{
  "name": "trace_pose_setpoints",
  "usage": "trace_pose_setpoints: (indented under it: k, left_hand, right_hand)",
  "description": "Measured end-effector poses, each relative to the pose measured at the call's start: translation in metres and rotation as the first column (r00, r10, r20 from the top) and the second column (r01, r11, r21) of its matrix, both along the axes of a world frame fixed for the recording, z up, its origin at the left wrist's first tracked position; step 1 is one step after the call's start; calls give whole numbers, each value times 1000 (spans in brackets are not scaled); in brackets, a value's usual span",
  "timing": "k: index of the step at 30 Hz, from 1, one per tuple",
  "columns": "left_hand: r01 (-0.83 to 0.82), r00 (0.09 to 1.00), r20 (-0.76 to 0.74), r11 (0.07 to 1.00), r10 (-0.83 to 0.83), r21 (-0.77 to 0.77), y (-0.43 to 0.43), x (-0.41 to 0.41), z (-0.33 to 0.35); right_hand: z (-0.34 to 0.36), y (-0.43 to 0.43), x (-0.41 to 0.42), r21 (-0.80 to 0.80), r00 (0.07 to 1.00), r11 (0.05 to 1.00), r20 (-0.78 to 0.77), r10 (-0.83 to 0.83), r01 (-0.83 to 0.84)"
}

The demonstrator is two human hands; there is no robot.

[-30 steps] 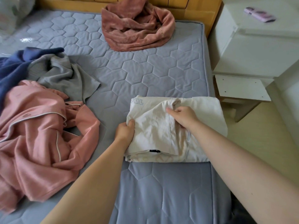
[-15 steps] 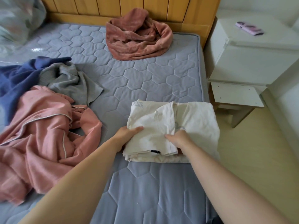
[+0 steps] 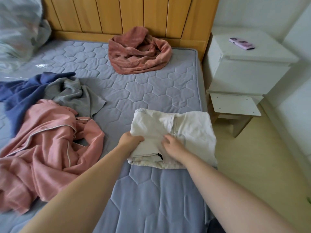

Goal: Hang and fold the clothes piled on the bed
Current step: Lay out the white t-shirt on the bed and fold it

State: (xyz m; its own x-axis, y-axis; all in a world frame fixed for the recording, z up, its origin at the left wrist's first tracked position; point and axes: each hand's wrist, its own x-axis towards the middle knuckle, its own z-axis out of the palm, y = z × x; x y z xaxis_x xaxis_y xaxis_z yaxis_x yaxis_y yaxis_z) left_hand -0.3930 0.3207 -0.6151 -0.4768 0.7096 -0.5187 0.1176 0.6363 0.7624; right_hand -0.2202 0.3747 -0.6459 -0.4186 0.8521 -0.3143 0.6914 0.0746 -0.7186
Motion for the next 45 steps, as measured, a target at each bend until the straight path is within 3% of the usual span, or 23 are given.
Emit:
trace_pose_setpoints:
  k: [3, 6, 12, 14, 16, 17, 19, 24, 27, 29, 34, 38, 40, 43, 45]
  left_hand:
    - [121, 987, -103, 993, -122, -12, 14, 13, 26]
    - [228, 958, -182, 974, -223, 7, 27, 38, 50]
    - [405, 839, -404, 914, -364, 16, 57, 116, 80]
    - [475, 830, -365, 877, -422, 66, 66, 144, 82]
    - [563, 819, -189, 822, -542, 86, 71, 164, 77]
    - [601, 798, -118, 796, -591, 74, 71, 169, 72]
    - [626, 775, -149, 778, -615, 43, 69, 166, 56]
    - [446, 861, -301, 893, -409, 61, 53, 133, 25]
    - [258, 965, -61, 966, -256, 22, 53, 123, 8]
    - [134, 977, 170, 990, -127, -32, 55, 125, 2]
    - [90, 940, 337, 988, -42, -125, 54, 127, -6]
    - [136, 886, 459, 981, -56, -142, 50, 128, -12]
    - [131, 860, 508, 982, -44, -136, 46, 132, -16]
    - [168, 859, 501, 982, -106, -81, 46, 135, -20]
    - [264, 865, 450, 964, -223, -29, 48, 125, -15]
  right_hand:
    - [16, 7, 30, -142, 924, 948, -223, -310, 284]
    - [21, 16, 62, -288, 775, 827, -299, -557, 483]
    - [39, 30, 111, -479, 565, 638, -308, -766, 603]
    - [44, 31, 126, -512, 519, 612, -331, -788, 603]
    - [46, 30, 139, -536, 481, 600, -361, -799, 594]
    - [47, 30, 143, -543, 491, 606, -360, -794, 581]
    - [46, 32, 149, -548, 559, 622, -304, -771, 559]
    - [42, 42, 145, -486, 703, 669, -145, -696, 562]
    - [43, 49, 140, -360, 756, 715, -38, -653, 600]
    - [46, 51, 138, -412, 777, 717, -33, -629, 563]
    - [52, 40, 139, -737, 633, 560, -234, -738, 380]
    - [27, 20, 146, -833, 537, 374, -113, -836, 407]
    - [16, 15, 147, -852, 506, 338, -103, -856, 399]
    - [15, 15, 146, -863, 538, 364, -133, -832, 349]
    - [27, 12, 149, -878, 631, 394, -146, -762, 273]
